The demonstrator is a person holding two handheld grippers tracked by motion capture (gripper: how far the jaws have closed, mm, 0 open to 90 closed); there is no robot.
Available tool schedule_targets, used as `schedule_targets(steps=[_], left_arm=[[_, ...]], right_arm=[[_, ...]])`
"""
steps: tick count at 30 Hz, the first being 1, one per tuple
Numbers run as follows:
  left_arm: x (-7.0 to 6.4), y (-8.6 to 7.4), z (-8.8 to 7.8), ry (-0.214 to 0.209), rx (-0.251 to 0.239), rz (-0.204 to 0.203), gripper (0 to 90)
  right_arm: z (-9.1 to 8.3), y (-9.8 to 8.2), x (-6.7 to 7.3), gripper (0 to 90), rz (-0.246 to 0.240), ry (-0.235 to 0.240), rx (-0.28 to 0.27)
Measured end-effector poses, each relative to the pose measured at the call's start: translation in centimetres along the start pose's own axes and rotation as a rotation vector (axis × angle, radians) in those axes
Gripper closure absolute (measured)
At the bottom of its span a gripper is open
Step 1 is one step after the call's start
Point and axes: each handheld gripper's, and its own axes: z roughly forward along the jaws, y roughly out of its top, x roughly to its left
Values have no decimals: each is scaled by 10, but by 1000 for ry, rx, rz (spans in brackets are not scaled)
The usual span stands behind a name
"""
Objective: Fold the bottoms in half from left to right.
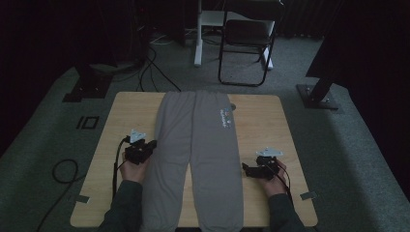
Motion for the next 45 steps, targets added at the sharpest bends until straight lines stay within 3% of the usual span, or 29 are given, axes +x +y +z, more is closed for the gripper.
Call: schedule_targets(steps=[7,17,24,31,35,36,38,41,45], left_arm=[[-53,35,13,-108,-20,106,892],[-127,65,43,-230,-28,225,892],[-173,71,80,-307,5,269,893],[-209,62,117,-351,72,291,893],[-218,52,138,-360,147,304,879],[-218,50,140,-363,155,310,833],[-213,50,135,-378,144,302,745],[-205,55,126,-355,127,299,704],[-178,60,107,-286,119,299,698]], right_arm=[[0,0,-1,145,-3,4,1],[-4,-3,-11,154,11,-13,-1],[-5,-5,-16,154,24,-23,-2],[-5,-5,-16,154,25,-23,-1],[-5,-5,-16,154,23,-23,-1],[-5,-5,-16,154,24,-22,-1],[-5,-5,-16,154,23,-22,-1],[-5,-5,-16,154,22,-22,-1],[-5,-5,-16,154,22,-21,-1]])
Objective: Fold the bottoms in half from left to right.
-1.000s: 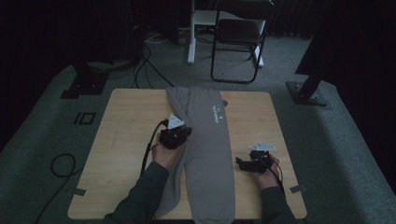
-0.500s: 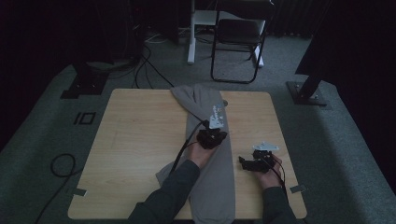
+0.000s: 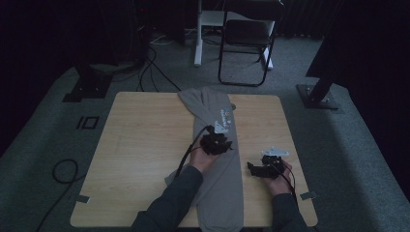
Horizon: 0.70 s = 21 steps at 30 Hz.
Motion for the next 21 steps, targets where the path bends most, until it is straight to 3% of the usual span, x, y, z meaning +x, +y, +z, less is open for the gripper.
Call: schedule_targets(steps=[3,7,9,10,13,16,21], left_arm=[[18,-14,-7,46,30,-20,698],[36,-40,-3,70,113,-42,702],[41,-47,-1,76,128,-54,702],[43,-49,-1,78,133,-62,702],[45,-53,1,82,149,-60,703],[43,-56,6,94,170,-40,707],[42,-59,7,121,162,-18,764]], right_arm=[[0,0,0,168,2,-3,1],[-1,4,5,365,13,-4,-2],[0,10,11,405,41,36,-19],[0,14,16,413,27,35,-29],[3,36,31,428,-13,49,-60],[10,57,42,438,-16,66,-73],[44,74,54,456,-55,49,-3]])
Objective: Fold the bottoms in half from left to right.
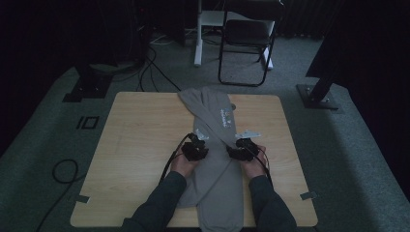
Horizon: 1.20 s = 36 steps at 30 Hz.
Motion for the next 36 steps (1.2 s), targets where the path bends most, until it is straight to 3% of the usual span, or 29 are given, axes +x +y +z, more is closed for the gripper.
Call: schedule_targets(steps=[3,6,11,14,21,28,36], left_arm=[[4,-3,-1,3,-12,-9,797],[6,-6,-2,6,-22,-15,835],[3,-5,-1,43,-20,10,857],[8,-6,-2,60,-19,4,860],[32,-8,-4,103,-8,-20,860],[55,-9,-5,154,2,-32,859],[60,-9,-4,152,-7,-48,858]], right_arm=[[8,-7,-4,495,-21,-54,53],[-1,-16,-14,569,25,-69,41],[-4,-20,-12,674,20,-37,34],[-1,-18,-8,722,29,-29,32],[10,-9,3,734,60,12,25],[28,7,18,732,53,20,17],[41,19,11,711,66,7,19]])
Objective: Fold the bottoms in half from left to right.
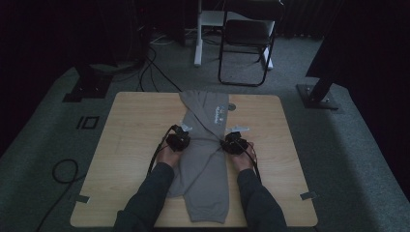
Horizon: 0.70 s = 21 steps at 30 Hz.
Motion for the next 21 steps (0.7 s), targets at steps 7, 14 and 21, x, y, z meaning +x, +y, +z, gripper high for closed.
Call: schedule_targets(steps=[7,14,21], left_arm=[[-8,1,-3,-45,1,4,812],[-5,-5,-38,-62,-58,15,732],[7,-31,-74,-60,-84,-31,667]], right_arm=[[2,3,-8,705,14,-25,3],[-16,-2,-4,615,-4,-29,-30],[-46,-21,6,574,-80,-12,-48]])
